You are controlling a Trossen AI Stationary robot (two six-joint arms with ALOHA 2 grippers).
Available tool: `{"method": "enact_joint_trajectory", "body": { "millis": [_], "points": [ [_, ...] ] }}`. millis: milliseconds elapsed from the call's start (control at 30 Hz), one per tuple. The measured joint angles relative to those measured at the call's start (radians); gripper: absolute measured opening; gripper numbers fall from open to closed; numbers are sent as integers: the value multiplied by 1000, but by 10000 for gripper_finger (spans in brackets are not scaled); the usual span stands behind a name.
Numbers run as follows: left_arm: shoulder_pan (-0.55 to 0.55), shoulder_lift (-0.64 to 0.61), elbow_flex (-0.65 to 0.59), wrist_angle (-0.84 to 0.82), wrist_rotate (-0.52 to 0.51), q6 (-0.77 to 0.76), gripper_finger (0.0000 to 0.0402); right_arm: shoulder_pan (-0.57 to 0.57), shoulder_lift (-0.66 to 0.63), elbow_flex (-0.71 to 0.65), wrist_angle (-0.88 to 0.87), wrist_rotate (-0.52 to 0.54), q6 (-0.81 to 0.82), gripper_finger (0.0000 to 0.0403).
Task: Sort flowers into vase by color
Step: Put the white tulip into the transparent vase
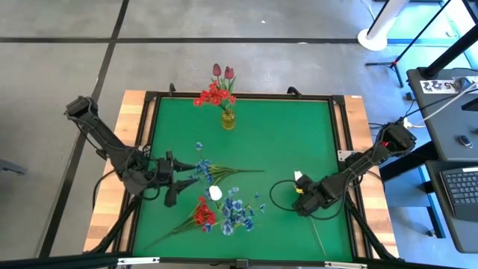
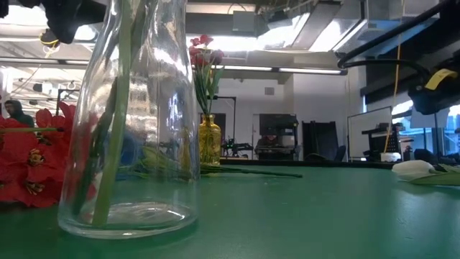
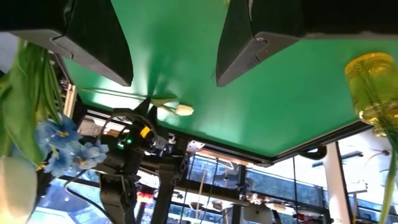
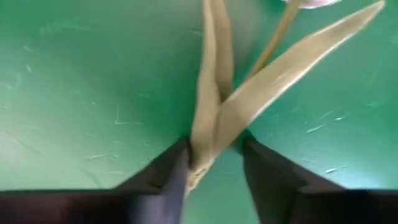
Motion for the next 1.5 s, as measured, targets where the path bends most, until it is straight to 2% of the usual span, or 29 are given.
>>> {"method": "enact_joint_trajectory", "body": {
  "millis": [133, 200, 333, 500, 667, 800, 933, 1067, 1167, 1300, 1500],
  "points": [
    [20, 0, 0, 0, 0, 0, 225, 0, 0, -1, -5, 0, -15, 48],
    [28, 0, 0, 0, 1, -1, 225, 0, -2, 2, -5, 10, -39, 16],
    [34, 0, 0, 0, 2, 0, 225, 1, -5, 31, -29, 68, -65, 26],
    [36, 0, 0, 30, 3, 27, 225, -9, -58, 105, -71, 307, -115, 8],
    [36, 0, 0, 69, 4, 70, 225, -54, -140, 169, -48, 531, -222, 12],
    [36, 0, 0, 74, 17, 80, 225, -88, -202, 197, 65, 692, -426, 6],
    [38, 0, 0, 109, 27, 119, 225, -139, -251, 200, 283, 769, -695, 7],
    [80, 0, 0, 249, 111, 239, 225, -205, -262, 201, 563, 753, -966, 5],
    [124, 0, 0, 328, 210, 304, 225, -261, -262, 201, 749, 628, -1091, 5],
    [174, 0, 0, 345, 293, 319, 225, -311, -262, 201, 913, 449, -1159, 3],
    [205, 0, 0, 345, 356, 315, 225, -312, -262, 201, 1095, 275, -1213, 3]
  ]
}}
